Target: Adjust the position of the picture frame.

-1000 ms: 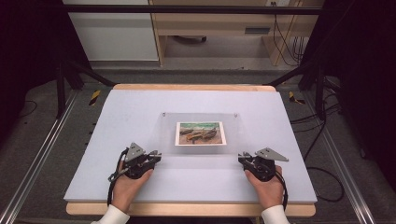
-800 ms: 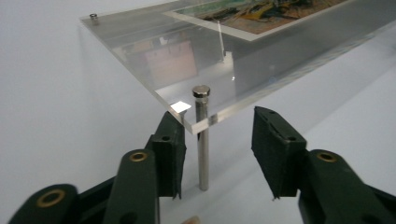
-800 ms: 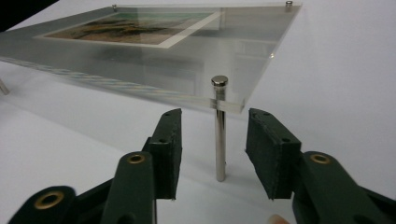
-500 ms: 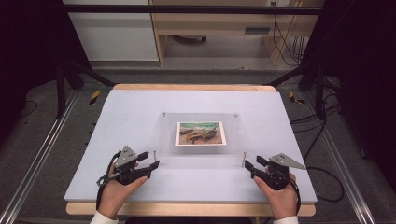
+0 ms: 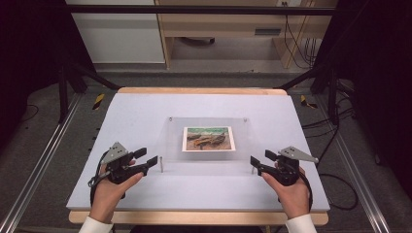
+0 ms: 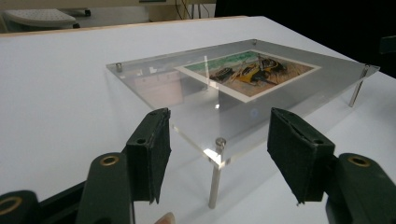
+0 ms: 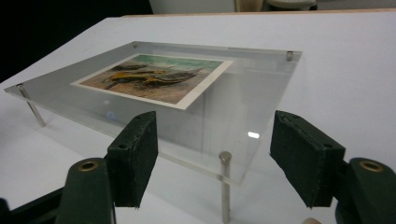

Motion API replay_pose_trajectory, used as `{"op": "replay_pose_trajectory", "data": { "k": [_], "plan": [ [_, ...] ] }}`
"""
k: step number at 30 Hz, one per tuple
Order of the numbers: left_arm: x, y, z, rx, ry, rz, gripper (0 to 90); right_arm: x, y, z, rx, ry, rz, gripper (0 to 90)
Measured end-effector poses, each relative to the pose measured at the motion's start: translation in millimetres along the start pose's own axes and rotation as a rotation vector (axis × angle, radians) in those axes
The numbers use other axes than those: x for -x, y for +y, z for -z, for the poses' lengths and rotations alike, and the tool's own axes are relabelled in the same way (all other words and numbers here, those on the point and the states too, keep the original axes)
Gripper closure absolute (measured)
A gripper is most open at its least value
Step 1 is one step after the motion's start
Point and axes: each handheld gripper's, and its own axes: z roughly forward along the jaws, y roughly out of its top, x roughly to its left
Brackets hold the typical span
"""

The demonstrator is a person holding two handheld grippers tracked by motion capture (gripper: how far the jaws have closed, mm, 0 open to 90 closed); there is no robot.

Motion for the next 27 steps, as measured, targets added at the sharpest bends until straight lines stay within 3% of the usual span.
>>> {"op": "replay_pose_trajectory", "data": {
  "k": [5, 7, 12, 16, 27],
  "plan": [
    [-0.7, 12.9, -18.7, -0.037, 0.007, -0.016, 40.2, 1.1, 5.9, -16.5, -0.053, 0.030, -0.023, 32.3],
    [-3.2, 15.5, -29.0, -0.064, -0.006, 0.008, 40.1, 3.9, 8.4, -25.3, -0.081, 0.039, -0.036, 32.1],
    [-4.8, 12.7, -40.3, -0.103, -0.016, 0.024, 39.7, 7.5, 8.9, -34.4, -0.123, 0.049, -0.057, 31.6],
    [-3.9, 10.6, -43.8, -0.117, -0.011, 0.022, 39.0, 8.2, 9.5, -36.2, -0.123, 0.053, -0.067, 31.7],
    [-7.6, 2.3, -49.0, -0.134, 0.001, 0.038, 38.4, 6.2, 13.2, -39.7, -0.154, 0.038, -0.028, 26.5]
  ]
}}
